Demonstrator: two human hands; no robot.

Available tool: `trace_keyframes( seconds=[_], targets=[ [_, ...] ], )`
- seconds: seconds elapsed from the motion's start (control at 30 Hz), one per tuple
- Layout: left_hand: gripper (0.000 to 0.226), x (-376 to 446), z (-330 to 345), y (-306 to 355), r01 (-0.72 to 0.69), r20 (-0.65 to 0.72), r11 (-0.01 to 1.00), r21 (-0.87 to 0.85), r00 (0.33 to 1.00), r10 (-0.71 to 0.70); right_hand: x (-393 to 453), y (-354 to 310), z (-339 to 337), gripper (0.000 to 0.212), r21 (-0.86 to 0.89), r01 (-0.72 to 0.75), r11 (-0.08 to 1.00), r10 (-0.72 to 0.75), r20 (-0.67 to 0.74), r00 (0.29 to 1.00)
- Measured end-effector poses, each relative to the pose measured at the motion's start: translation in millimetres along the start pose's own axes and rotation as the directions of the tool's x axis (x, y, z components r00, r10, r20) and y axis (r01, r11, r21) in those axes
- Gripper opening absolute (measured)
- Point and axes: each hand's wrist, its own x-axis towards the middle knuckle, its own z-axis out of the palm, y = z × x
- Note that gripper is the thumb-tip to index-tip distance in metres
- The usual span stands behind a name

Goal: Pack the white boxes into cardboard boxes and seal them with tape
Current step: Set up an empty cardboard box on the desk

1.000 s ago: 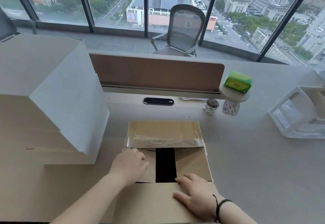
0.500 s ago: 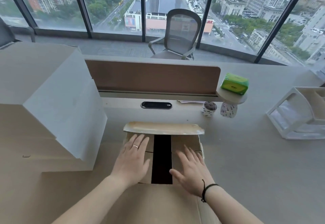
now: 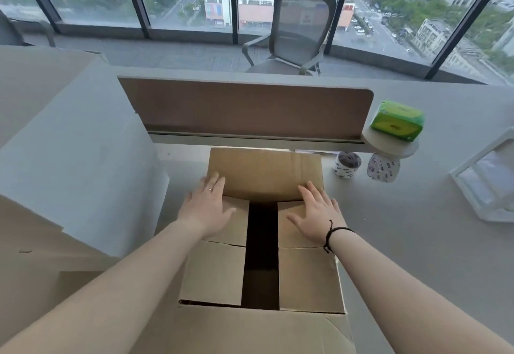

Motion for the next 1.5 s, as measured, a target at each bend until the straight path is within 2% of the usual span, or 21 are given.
trace_keyframes(
  seconds=[0.1, 0.2, 0.3, 0.4, 0.47, 0.53, 0.6, 0.73, 0.8, 0.93, 1.03, 1.13, 1.23, 1.37, 1.5],
  targets=[
    [0.085, 4.0, 17.3, -8.2, 0.045, 0.082, 0.998, -0.045, 0.996, -0.042, 6.8, 8.3, 12.8, 0.075, 0.002, 0.017, 1.0, -0.017, -0.001, 1.0],
    [0.089, 2.9, 24.8, -9.1, 0.053, 0.061, 0.996, -0.071, 0.997, -0.049, 9.2, 9.1, 16.1, 0.073, 0.031, 0.012, 0.999, -0.012, -0.008, 1.0],
    [0.093, -2.3, 27.9, 0.1, 0.048, 0.01, 0.999, 0.008, 0.999, -0.049, 1.7, -2.1, 16.7, 0.076, -0.057, 0.031, 0.998, -0.034, -0.053, 0.998],
    [0.094, -17.3, 41.3, 17.7, -0.084, 0.01, 0.985, 0.153, 0.996, 0.084, -16.7, -32.1, 26.6, 0.077, -0.222, 0.21, 0.952, -0.226, -0.053, 0.973],
    [0.088, -29.1, 55.4, 30.9, -0.227, 0.095, 0.95, 0.214, 0.973, 0.211, -28.2, -51.6, 38.0, 0.071, -0.343, 0.321, 0.883, -0.322, 0.056, 0.945],
    [0.075, -36.6, 65.1, 40.4, -0.328, 0.19, 0.901, 0.285, 0.94, 0.282, -33.1, -60.8, 43.8, 0.062, -0.457, 0.348, 0.819, -0.302, 0.172, 0.938],
    [0.062, -40.0, 63.1, 43.0, -0.352, 0.244, 0.868, 0.352, 0.929, 0.278, -34.5, -61.8, 38.0, 0.058, -0.55, 0.332, 0.766, -0.24, 0.234, 0.942],
    [0.06, -50.2, 27.8, 48.0, -0.346, 0.26, 0.862, 0.37, 0.93, 0.261, -38.8, -63.1, 6.0, 0.059, -0.581, 0.343, 0.739, -0.251, 0.235, 0.939],
    [0.058, -59.9, 1.6, 50.9, -0.349, 0.215, 0.874, 0.339, 0.933, 0.289, -45.6, -66.4, -17.3, 0.056, -0.558, 0.343, 0.756, -0.271, 0.21, 0.939],
    [0.05, -79.4, -46.6, 34.6, -0.269, 0.058, 0.923, 0.274, 0.963, 0.264, -65.3, -52.2, -65.5, 0.046, -0.543, 0.279, 0.792, -0.256, 0.12, 0.959],
    [0.056, -89.9, -69.1, 7.5, -0.163, -0.033, 0.947, 0.277, 0.983, 0.179, -80.8, -26.8, -93.5, 0.048, -0.567, 0.193, 0.8, -0.185, 0.073, 0.98],
    [0.066, -93.9, -67.9, -20.4, -0.037, -0.049, 0.942, 0.333, 0.997, 0.057, -91.4, 4.4, -99.6, 0.055, -0.598, 0.083, 0.797, -0.074, 0.041, 0.996],
    [0.068, -93.0, -41.9, -41.7, 0.051, -0.04, 0.922, 0.384, 0.998, -0.039, -94.5, 32.2, -76.4, 0.075, -0.594, -0.05, 0.803, 0.07, 0.01, 0.998],
    [0.088, -95.6, 2.9, -55.4, 0.126, -0.027, 0.936, 0.327, 0.992, -0.124, -100.4, 42.6, -18.9, 0.091, -0.377, -0.184, 0.907, 0.2, 0.002, 0.98],
    [0.094, -102.5, 41.7, -57.3, 0.16, 0.09, 0.981, 0.113, 0.981, -0.171, -104.6, 35.8, 30.7, 0.087, -0.146, -0.23, 0.962, 0.234, 0.015, 0.972]
  ],
)
